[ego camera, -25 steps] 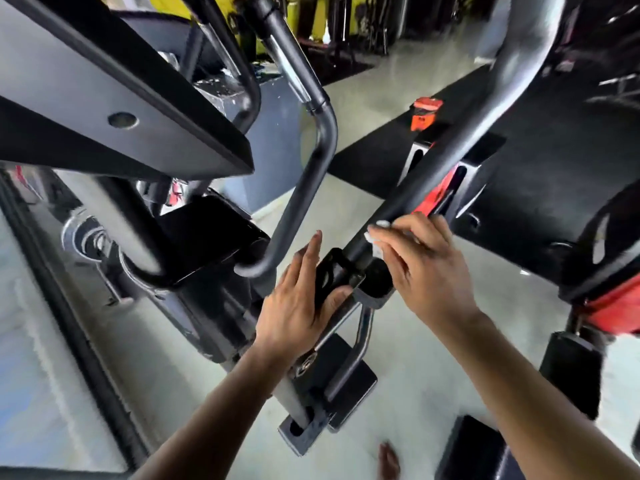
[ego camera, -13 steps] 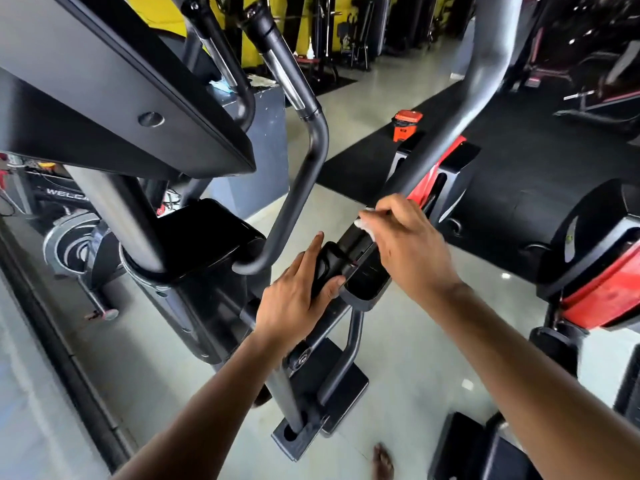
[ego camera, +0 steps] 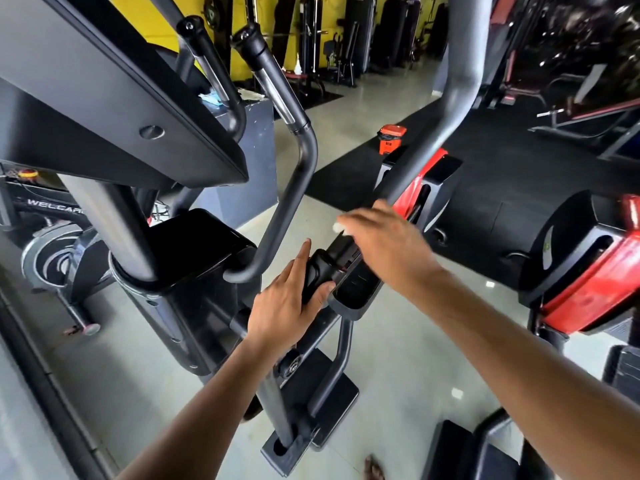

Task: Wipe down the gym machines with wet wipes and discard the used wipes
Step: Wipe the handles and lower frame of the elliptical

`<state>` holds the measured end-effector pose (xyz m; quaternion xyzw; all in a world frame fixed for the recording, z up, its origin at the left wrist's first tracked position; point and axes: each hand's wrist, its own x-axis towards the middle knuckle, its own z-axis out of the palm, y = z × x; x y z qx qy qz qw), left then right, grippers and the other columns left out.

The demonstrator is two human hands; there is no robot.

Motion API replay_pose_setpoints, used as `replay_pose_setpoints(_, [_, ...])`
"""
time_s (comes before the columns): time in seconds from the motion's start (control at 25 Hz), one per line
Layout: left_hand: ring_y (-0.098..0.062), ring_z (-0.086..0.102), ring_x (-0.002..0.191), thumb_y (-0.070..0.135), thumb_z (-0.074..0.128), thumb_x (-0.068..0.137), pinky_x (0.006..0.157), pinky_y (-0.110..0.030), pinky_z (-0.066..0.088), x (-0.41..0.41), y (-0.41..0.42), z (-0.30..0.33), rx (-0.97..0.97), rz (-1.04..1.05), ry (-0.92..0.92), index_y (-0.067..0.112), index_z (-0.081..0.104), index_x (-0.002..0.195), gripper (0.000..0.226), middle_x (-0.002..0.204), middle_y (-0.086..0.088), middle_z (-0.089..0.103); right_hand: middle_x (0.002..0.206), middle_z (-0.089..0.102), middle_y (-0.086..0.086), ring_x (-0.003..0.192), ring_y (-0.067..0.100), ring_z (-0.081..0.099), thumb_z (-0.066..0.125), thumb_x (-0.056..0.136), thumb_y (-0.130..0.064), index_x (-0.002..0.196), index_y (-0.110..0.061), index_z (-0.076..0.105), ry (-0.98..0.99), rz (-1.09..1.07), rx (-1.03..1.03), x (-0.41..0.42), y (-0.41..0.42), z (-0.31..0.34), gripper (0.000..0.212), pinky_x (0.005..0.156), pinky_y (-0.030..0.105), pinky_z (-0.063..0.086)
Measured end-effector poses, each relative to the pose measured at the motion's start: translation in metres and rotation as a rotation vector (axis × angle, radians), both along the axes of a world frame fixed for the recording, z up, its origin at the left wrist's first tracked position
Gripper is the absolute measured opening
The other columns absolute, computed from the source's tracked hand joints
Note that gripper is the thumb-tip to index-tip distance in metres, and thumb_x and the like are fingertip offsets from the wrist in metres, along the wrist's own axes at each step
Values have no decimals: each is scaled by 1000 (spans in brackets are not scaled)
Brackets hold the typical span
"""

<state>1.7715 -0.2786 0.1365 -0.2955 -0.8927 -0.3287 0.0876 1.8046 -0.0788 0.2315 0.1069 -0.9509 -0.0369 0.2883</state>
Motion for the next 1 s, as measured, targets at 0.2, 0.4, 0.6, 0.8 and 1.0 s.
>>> replay_pose_setpoints(0.2, [-27,63,121,69,36,100,81,-47,54,0,1,2,-10,-7,13,36,9,165,77,157,10,45,107,74,3,86,25,62,67,78,14,112,-13,74,112,-112,-122,-9,13,16,45,66,26,51])
replay_pose_setpoints(0.4, [-27,65,119,73,33,97,77,-42,51,0,1,3,-12,3,-15,38,5,164,81,154,10,50,123,60,0,99,17,66,72,78,8,118,-14,68,-41,128,-158,19,-23,-44,46,74,27,61])
replay_pose_setpoints(0.6, [-26,68,115,72,35,98,83,-50,57,-2,0,6,1,-30,-3,37,12,163,78,150,7,53,112,61,6,80,18,63,68,93,-1,123,-9,69,189,-37,-235,1,25,6,30,63,31,60])
replay_pose_setpoints(0.8, [-26,73,92,70,48,95,79,-49,60,-16,8,24,13,-113,-4,47,5,160,81,111,6,72,108,66,1,87,24,58,71,91,1,108,-12,76,296,-30,-256,0,23,-1,22,69,36,58])
replay_pose_setpoints(1.0, [-27,72,94,70,49,96,80,-47,59,-12,23,23,21,-68,43,42,3,162,85,119,0,69,98,56,8,70,20,58,72,91,0,111,-12,72,183,52,-254,8,18,-9,23,57,32,58])
